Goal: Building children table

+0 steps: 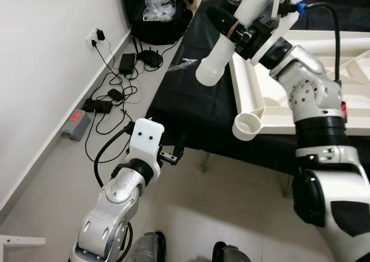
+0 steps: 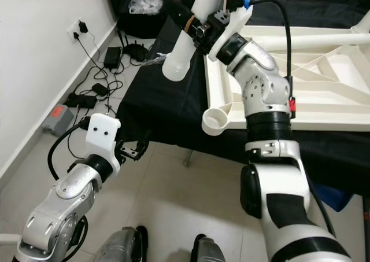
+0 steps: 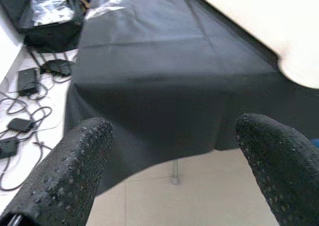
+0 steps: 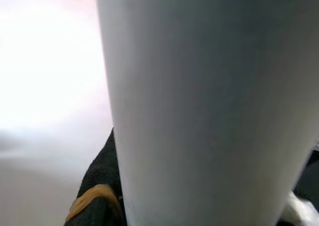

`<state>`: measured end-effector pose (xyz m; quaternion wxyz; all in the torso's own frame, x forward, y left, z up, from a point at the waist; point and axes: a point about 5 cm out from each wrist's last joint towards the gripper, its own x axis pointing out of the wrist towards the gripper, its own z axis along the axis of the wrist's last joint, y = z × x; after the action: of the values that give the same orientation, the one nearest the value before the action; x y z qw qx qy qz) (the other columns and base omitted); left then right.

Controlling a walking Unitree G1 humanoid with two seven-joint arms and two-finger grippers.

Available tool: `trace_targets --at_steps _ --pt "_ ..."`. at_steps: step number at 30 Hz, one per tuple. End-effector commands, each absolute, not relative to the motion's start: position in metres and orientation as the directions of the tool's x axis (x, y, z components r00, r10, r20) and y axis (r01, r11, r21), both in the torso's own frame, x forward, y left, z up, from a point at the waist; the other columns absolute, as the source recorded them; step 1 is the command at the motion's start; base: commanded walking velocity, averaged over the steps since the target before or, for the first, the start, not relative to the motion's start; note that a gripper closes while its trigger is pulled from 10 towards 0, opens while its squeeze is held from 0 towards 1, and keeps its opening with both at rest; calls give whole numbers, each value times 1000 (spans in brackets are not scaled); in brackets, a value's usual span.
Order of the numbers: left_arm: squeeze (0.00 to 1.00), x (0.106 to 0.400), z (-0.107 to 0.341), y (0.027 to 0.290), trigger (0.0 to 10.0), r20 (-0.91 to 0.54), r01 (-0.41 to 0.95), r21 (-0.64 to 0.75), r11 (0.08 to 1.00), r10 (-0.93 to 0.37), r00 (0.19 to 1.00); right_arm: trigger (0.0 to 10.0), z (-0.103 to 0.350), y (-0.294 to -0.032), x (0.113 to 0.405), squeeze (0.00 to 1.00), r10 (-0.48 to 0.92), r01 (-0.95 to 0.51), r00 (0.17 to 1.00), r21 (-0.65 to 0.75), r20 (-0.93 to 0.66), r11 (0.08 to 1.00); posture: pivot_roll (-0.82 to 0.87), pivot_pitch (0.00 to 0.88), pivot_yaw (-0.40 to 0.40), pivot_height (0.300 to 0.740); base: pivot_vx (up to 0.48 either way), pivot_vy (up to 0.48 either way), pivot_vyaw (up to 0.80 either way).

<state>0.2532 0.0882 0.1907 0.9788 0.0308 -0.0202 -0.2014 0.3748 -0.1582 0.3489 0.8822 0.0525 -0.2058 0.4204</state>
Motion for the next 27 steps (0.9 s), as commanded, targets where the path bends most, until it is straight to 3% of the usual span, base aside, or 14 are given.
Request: trace_targets --at_steps 1,3,7,14,19,23,27 --pt "0 248 191 85 10000 23 415 65 907 -417 908 10000 355 -165 369 0 764 -810 492 -101 417 577 162 261 -40 740 0 0 0" --pt "0 248 191 85 10000 23 415 65 907 -417 908 10000 355 -165 369 0 764 -810 492 -101 417 577 162 261 -40 740 0 0 0" --pt "0 240 188 80 10000 4 476 53 878 -477 879 10000 341 -182 355 0 891 -898 346 -171 294 405 164 273 -36 740 0 0 0" --pt "0 232 184 75 10000 -20 540 27 841 -540 842 10000 333 -189 352 0 929 -910 298 -229 221 346 167 281 -32 740 0 0 0" --pt "0 224 182 69 10000 -34 583 8 813 -582 812 10000 326 -198 358 0 927 -897 338 -244 163 370 181 301 -26 740 0 0 0" --pt "0 216 182 69 10000 -52 595 4 804 -594 803 10000 314 -218 364 0 896 -860 437 -255 80 442 192 322 -18 740 0 0 0" --pt "0 214 183 69 10000 -53 596 4 803 -595 802 10000 314 -222 363 0 898 -864 434 -250 73 438 189 333 -10 740 0 0 0"
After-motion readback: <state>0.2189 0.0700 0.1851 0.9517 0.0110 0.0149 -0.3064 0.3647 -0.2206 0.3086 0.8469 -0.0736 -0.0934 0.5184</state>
